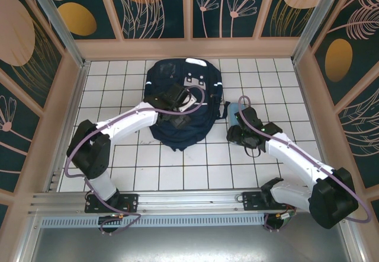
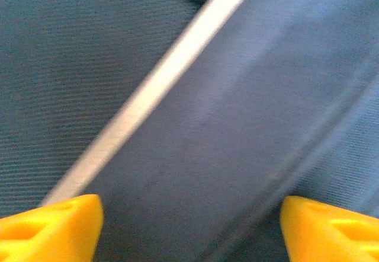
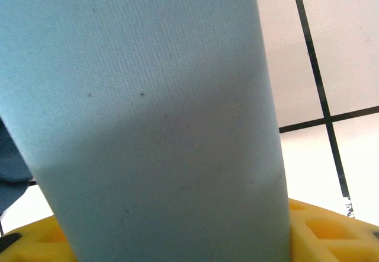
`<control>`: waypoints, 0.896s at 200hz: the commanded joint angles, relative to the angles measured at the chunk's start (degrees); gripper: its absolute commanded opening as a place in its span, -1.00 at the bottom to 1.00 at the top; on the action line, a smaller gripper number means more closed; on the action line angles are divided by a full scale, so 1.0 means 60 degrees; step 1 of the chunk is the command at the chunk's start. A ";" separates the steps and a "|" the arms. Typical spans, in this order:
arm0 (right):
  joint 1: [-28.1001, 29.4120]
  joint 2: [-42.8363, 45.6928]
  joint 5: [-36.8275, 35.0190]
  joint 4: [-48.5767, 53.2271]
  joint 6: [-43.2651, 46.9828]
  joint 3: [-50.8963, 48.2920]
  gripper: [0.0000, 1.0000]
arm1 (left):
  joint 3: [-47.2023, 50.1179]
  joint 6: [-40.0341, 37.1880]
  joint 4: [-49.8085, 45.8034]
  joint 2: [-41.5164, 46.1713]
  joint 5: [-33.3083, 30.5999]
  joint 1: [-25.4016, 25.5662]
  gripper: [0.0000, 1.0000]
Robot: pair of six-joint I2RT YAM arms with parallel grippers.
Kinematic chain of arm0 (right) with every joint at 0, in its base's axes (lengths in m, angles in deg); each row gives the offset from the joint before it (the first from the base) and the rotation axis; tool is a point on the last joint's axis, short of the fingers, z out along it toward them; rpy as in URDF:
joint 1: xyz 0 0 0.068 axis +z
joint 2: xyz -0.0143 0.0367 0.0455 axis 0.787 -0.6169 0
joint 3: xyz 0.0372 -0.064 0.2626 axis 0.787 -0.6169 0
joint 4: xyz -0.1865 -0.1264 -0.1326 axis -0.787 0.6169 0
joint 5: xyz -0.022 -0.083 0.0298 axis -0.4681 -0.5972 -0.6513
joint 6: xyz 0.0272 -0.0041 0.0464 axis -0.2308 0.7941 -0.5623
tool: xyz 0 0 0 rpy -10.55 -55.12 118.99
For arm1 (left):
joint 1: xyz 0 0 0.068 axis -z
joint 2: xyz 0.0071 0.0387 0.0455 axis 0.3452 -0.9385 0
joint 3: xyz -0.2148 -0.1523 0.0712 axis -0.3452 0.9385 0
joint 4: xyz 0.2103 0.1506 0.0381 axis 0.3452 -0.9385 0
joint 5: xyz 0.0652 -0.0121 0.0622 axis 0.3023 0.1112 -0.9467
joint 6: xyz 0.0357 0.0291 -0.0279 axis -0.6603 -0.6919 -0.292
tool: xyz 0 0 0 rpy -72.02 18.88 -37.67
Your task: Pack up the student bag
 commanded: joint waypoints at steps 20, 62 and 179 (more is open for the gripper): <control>-0.0074 0.0085 0.0093 0.0238 0.0017 0.0375 0.17 | -0.0239 0.0058 0.1583 0.0962 -0.0939 -0.0034 0.44; -0.0074 0.0109 0.0228 0.0180 0.0100 0.0460 0.15 | -0.0181 0.0146 0.1543 0.0823 -0.1764 -0.0033 0.17; 0.0053 0.0096 0.2149 -0.0366 0.1295 0.1182 0.13 | 0.0463 -0.0500 0.2376 0.0411 -0.1173 -0.0031 -0.40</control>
